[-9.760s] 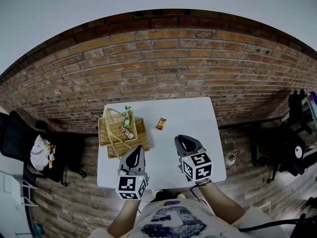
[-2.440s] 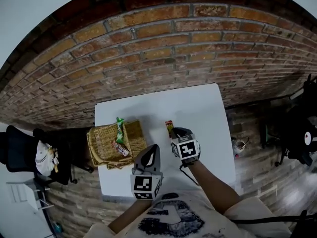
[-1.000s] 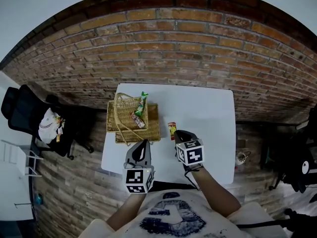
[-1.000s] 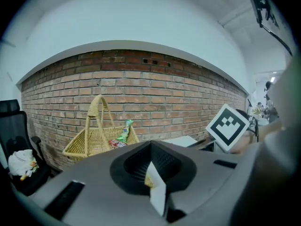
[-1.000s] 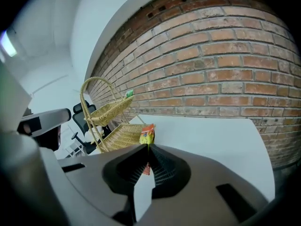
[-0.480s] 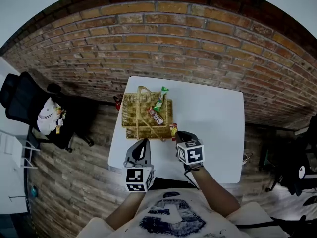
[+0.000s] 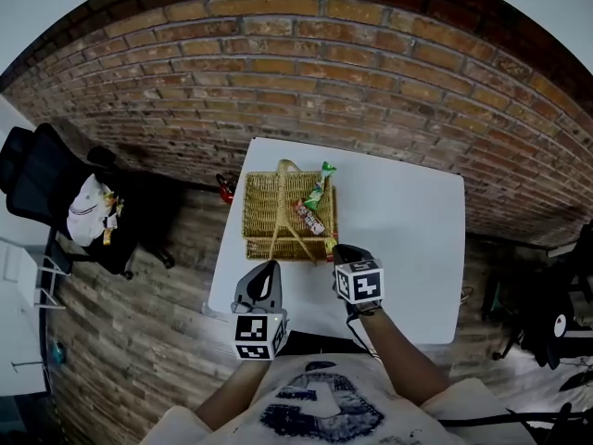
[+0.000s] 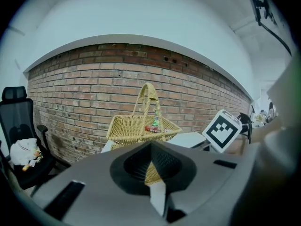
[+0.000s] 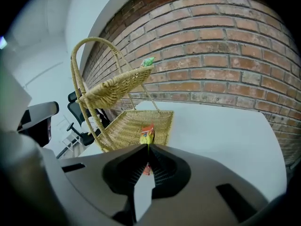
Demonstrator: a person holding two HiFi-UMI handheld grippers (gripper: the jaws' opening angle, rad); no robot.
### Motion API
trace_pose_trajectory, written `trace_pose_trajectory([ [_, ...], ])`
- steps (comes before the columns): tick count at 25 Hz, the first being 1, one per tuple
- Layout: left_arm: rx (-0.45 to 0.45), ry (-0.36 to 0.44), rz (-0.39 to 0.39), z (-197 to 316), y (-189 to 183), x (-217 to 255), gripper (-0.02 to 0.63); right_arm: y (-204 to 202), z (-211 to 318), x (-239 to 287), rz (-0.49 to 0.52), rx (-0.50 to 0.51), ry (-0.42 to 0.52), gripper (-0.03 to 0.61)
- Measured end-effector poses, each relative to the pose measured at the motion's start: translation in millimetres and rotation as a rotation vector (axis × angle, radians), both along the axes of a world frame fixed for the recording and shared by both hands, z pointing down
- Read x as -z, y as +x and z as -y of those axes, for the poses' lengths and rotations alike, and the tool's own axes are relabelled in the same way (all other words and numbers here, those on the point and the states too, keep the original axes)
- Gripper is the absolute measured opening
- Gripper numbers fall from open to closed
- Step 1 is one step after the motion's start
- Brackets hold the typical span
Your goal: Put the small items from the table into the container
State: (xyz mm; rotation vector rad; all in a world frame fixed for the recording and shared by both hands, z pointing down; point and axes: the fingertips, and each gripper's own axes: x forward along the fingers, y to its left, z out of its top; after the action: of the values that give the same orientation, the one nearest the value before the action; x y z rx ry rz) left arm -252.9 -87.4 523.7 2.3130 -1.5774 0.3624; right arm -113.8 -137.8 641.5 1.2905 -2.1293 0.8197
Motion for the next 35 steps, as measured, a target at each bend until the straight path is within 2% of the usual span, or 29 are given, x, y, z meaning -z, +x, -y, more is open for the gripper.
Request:
trace_pose_trajectory([
  [15,-0.013,-0.045,-0.013,11,4,-18,0.048,-5,14,-38,-0.052,0.022,-0.072,0.031],
  [27,-0.016,-0.061,-0.02,15,3,-23,0.048,-13,23,-48,-0.107,0.068,-0.066,0.031],
  [35,-0.016,-0.067,-0.02,14,0,-25,0.048,-11,23,-54,-0.136,0.06,-0.062,0.032],
])
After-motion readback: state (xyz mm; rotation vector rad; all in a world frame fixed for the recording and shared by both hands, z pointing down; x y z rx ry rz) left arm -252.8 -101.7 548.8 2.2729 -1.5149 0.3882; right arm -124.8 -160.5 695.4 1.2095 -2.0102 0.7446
